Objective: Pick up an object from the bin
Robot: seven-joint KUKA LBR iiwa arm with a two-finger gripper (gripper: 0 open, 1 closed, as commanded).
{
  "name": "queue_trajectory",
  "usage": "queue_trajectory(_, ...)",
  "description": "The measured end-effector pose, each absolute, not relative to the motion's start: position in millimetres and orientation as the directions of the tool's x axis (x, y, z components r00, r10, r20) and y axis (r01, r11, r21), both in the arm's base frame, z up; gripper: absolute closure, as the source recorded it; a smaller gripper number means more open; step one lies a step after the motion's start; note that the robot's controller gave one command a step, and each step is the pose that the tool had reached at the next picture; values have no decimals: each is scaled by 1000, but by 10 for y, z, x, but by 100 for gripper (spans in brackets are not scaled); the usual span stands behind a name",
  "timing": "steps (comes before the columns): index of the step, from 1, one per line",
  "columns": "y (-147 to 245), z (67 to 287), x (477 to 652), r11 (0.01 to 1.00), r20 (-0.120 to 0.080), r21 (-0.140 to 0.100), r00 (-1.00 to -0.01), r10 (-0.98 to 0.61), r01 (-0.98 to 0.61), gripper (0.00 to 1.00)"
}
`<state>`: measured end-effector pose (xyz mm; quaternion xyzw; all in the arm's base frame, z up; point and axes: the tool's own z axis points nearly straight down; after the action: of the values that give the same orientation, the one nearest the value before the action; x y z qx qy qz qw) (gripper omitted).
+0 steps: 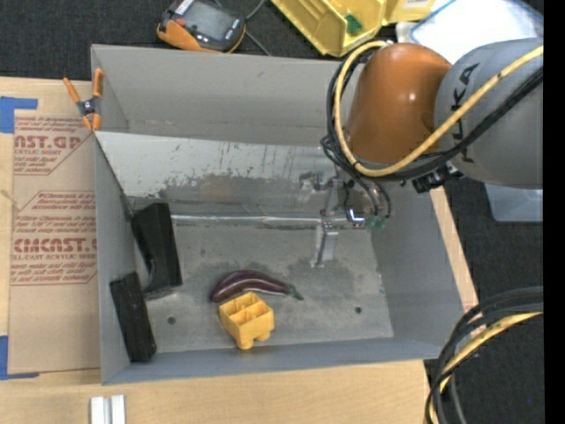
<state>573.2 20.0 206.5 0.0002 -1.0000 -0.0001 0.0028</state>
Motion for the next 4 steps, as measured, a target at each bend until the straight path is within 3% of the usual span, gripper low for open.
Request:
queue_trajectory(1,200,2115,5746,1000,-2,1,-1000,0,0,0)
queue_trajectory(2,944,790,5680,997,-5,1,-997,-77,-77,0)
queue_trajectory(3,1047,1644,5513,999,-20,2,-999,-47,-47,0)
queue_trajectory(4,1006,684,5589,997,6,1,-997,-79,-79,0)
